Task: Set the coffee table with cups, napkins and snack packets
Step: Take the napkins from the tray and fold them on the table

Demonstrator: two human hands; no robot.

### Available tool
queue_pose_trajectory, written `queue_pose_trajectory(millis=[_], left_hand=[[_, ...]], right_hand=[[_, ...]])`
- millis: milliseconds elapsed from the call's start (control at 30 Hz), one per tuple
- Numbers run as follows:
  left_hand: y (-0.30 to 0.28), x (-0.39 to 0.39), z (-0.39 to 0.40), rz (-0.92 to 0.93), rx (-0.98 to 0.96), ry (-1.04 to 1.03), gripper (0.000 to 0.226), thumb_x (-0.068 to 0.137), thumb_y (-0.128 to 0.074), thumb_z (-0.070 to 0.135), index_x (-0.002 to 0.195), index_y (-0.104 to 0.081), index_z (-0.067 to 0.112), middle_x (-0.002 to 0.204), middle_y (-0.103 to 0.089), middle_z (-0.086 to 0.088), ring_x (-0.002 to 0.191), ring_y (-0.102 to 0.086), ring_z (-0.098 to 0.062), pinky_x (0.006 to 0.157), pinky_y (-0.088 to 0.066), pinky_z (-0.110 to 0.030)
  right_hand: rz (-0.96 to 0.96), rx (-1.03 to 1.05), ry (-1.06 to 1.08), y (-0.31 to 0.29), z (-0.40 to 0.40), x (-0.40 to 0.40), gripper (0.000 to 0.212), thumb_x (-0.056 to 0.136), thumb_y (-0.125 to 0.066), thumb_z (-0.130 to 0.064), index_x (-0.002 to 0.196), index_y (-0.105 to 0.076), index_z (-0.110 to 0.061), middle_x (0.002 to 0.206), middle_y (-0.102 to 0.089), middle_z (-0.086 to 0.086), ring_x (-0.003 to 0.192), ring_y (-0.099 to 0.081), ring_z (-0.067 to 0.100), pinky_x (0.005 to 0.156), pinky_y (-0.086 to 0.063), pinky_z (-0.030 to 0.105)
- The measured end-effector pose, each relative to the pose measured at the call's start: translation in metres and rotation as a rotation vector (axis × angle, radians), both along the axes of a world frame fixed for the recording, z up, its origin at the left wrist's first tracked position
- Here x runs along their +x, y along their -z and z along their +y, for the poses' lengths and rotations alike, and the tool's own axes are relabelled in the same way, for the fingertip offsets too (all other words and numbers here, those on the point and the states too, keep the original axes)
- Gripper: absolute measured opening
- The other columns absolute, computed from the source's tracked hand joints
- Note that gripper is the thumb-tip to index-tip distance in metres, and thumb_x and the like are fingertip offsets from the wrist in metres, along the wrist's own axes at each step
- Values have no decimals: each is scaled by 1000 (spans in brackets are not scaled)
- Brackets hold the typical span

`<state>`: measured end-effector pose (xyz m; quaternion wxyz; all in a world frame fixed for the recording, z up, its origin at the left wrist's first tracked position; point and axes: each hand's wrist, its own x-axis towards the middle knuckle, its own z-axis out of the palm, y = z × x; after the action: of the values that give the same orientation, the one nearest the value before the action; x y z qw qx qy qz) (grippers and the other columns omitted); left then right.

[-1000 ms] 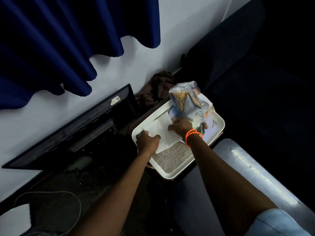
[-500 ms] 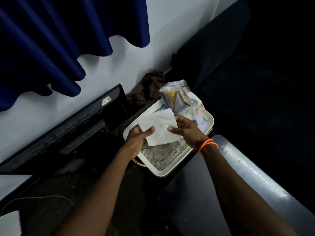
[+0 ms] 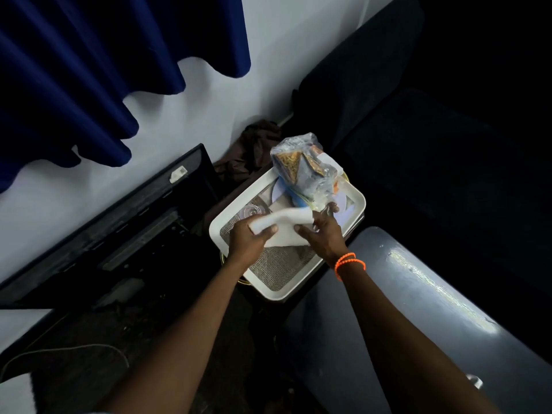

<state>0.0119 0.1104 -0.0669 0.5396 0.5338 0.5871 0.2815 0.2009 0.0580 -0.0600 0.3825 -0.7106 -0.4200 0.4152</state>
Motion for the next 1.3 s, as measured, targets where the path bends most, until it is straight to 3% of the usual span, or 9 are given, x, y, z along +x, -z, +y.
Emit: queue_pose_trajectory(millis=[233, 433, 533, 633, 767, 967, 1100, 1200, 1300], left_hand=[[-27, 45, -23, -146, -241, -38, 23, 88, -78, 33, 102, -73, 16, 92, -81, 0, 85, -79, -19, 66, -63, -33], [-38, 110, -93, -137, -525, 98, 25, 91, -70, 4, 116, -69, 6, 104, -78, -11, 95, -76, -29, 85, -63, -45], [-48, 145, -139, -47, -484, 235, 28, 92, -58, -1, 114, -63, 15, 110, -74, -9, 100, -72, -30, 86, -63, -47], [-60, 180, -197, -27, -463, 350, 28, 91, -54, -1, 105, -60, 22, 97, -71, 1, 88, -69, -17, 62, -58, -30], [-65, 220, -284, -56, -561, 446, 29, 85, -66, 0, 104, -65, 22, 106, -75, -6, 99, -73, -27, 88, -63, -46], [-59, 253, -403, -39, -697, 543, 44, 77, -75, -5, 115, -64, 15, 108, -76, -9, 101, -73, -31, 91, -61, -53], [-60, 274, -465, 5, -663, 600, 39, 78, -75, -3, 108, -65, 20, 98, -76, -3, 93, -75, -27, 82, -65, -43], [-61, 289, -507, 59, -643, 673, 40, 79, -75, 3, 117, -66, 15, 105, -76, -6, 97, -74, -27, 86, -63, -42], [-57, 295, -546, 149, -606, 753, 34, 81, -73, 9, 114, -67, 14, 110, -74, -6, 102, -72, -28, 91, -61, -45]], right_hand=[[307, 17, 214, -16, -41, 26, 25, 89, -73, -36, 107, -76, -19, 101, -80, 0, 91, -77, 20, 78, -63, 35], [270, -86, 339, -25, -123, 73, 19, 85, -75, -23, 103, -71, -25, 102, -77, -1, 96, -75, 26, 84, -63, 46], [261, -73, 368, -39, -185, 96, 40, 81, -75, -8, 116, -69, -26, 107, -76, -4, 98, -74, 21, 78, -63, 35], [196, -48, 463, -55, -252, 110, 56, 76, -77, -2, 123, -64, -29, 114, -72, -8, 103, -70, 14, 81, -61, 27], [169, -62, 681, -66, -351, 123, 75, 70, -84, -2, 135, -56, -27, 121, -66, -10, 110, -63, 9, 86, -55, 22], [273, -94, 1055, -69, -480, 132, 76, 69, -85, 1, 135, -57, -21, 123, -63, -2, 109, -67, 29, 84, -62, 50], [431, 18, 1275, -74, -542, 131, 37, 73, -82, 2, 105, -74, -15, 103, -78, 12, 90, -76, 29, 66, -63, 35], [186, -75, 1335, -75, -579, 127, 25, 74, -82, -1, 86, -73, -22, 83, -78, -1, 72, -73, 8, 57, -52, 8], [-113, -216, 1288, -77, -613, 119, 27, 75, -75, -2, 92, -75, -24, 77, -72, -13, 70, -66, -5, 57, -42, -1]])
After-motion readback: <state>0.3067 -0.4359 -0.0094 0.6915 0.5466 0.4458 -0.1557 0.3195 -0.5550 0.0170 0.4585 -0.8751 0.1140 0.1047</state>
